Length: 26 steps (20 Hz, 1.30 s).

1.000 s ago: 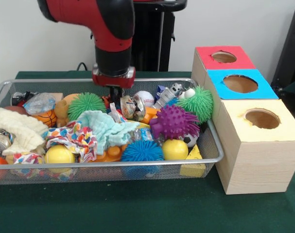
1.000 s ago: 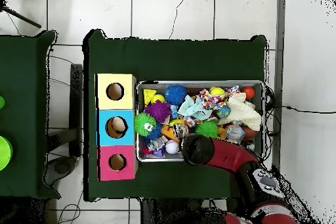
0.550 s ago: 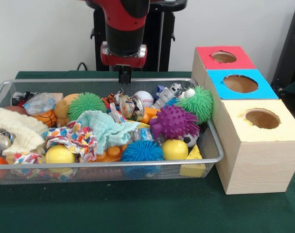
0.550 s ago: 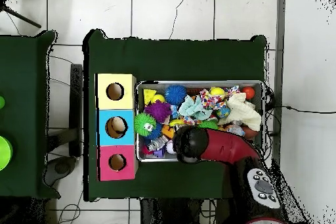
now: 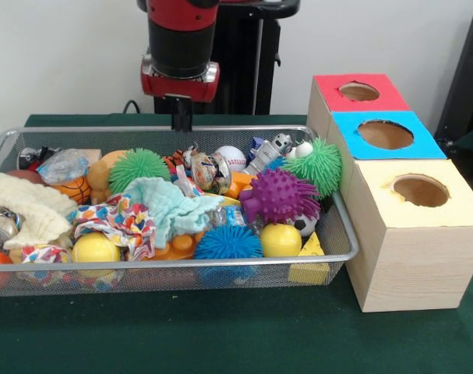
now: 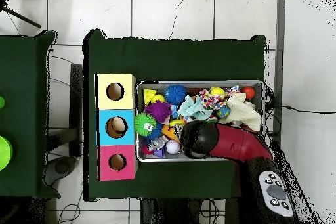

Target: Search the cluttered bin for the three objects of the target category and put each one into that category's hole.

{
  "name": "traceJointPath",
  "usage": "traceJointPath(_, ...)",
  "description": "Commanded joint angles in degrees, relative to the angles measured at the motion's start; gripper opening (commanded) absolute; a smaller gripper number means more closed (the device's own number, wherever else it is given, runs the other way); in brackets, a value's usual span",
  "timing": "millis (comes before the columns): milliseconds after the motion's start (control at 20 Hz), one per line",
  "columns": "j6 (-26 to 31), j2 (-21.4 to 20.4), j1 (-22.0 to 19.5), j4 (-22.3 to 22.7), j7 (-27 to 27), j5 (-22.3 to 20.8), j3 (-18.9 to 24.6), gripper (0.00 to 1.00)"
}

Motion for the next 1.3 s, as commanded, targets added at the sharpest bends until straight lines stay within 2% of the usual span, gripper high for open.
traceJointPath(50,-1.4,4.6,-2.6,-3.8,-0.1,-1.7,5.2,0.00)
traceJointPath(350,-6.6,7.2,-4.4,-1.4,1.0,-2.0,6.2,0.00)
traceJointPath(950,-13.4,11.1,-8.0,3.2,2.0,-3.2,6.9,0.00)
traceJointPath(1300,-14.5,13.4,-9.3,2.7,1.0,-3.4,7.5,0.00)
